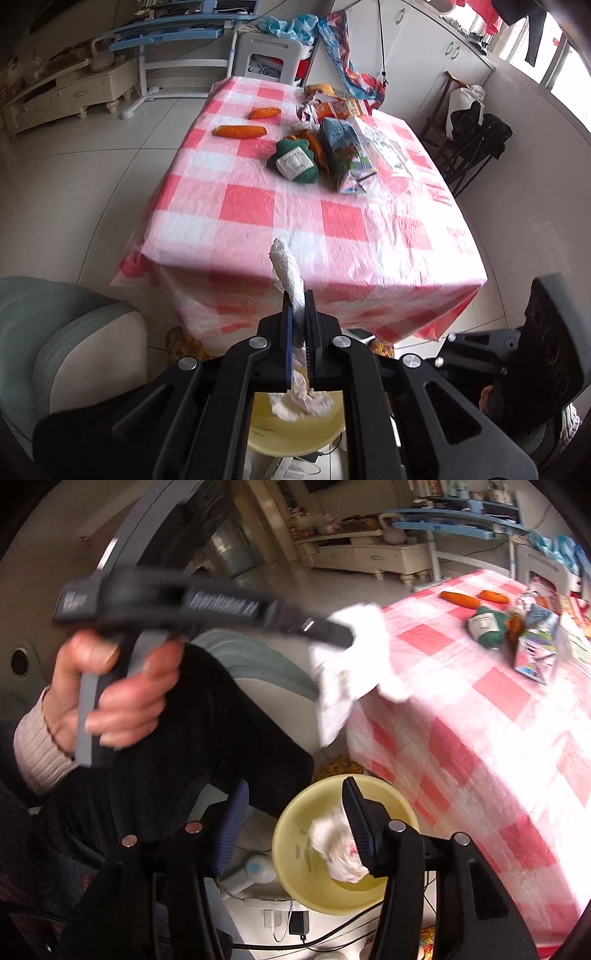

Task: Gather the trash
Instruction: 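Carry both tissues over the yellow bucket and open both tools to drop them, then move both tools back over the table toward the orange peel and green sponge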

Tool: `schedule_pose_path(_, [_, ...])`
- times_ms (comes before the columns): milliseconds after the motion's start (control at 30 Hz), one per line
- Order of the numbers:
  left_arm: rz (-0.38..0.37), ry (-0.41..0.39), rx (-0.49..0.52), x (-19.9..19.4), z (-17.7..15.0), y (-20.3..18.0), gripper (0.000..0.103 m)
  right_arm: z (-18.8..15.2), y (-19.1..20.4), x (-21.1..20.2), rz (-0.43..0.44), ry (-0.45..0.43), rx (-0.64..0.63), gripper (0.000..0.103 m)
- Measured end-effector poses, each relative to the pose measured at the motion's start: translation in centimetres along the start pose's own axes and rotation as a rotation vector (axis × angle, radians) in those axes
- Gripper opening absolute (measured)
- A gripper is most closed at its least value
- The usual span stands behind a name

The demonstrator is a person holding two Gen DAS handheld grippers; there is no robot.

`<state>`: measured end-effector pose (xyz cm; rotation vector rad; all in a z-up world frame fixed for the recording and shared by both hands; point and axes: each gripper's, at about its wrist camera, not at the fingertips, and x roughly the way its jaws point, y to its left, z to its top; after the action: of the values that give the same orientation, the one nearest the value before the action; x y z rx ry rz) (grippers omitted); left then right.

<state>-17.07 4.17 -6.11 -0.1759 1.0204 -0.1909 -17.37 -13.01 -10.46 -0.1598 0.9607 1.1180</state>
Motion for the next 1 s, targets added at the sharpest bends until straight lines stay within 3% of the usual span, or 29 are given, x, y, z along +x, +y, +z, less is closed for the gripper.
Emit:
schedule_pose_path(200, [0.042, 0.096, 0.046, 0.9, -3.6, -2.1, 0.007, -1.3, -0.9, -2.3, -0.153, -0.104, 0.094, 0.07])
schedule_pose_path(267, [0.059, 0.127, 0.054, 1.3, -4.5, -2.4, 0.012, -1.4, -1.4, -2.7, -0.198, -0.124, 0.131, 0.073])
schedule_pose_path(333, [0.069, 0.137, 0.056, 1.4, -5.1, -2.6, 0.028, -1.4, -1.5, -3.0, -0.219, -0.14, 0.156, 0.073])
schedule_pose_path(433, [0.095, 0.115, 0.058, 0.8, -5.1, -2.5, 0.045, -1.5, -1.3, -3.6, -0.234, -0.158, 0.16, 0.074])
schedule_pose_path(700, [0.119, 0.034, 0.054, -0.5, -2.1, -2.1, 0.056, -1.7, -1.3, -4.0, -0.278, -0.185, 0.138, 0.074])
schedule_pose_path(1000, [0.151, -0.099, -0.084, -1.5, 2.7, 0.6, 0.068, -1.0, -1.0, -3.7, -0.314, -0.219, 0.113, 0.074])
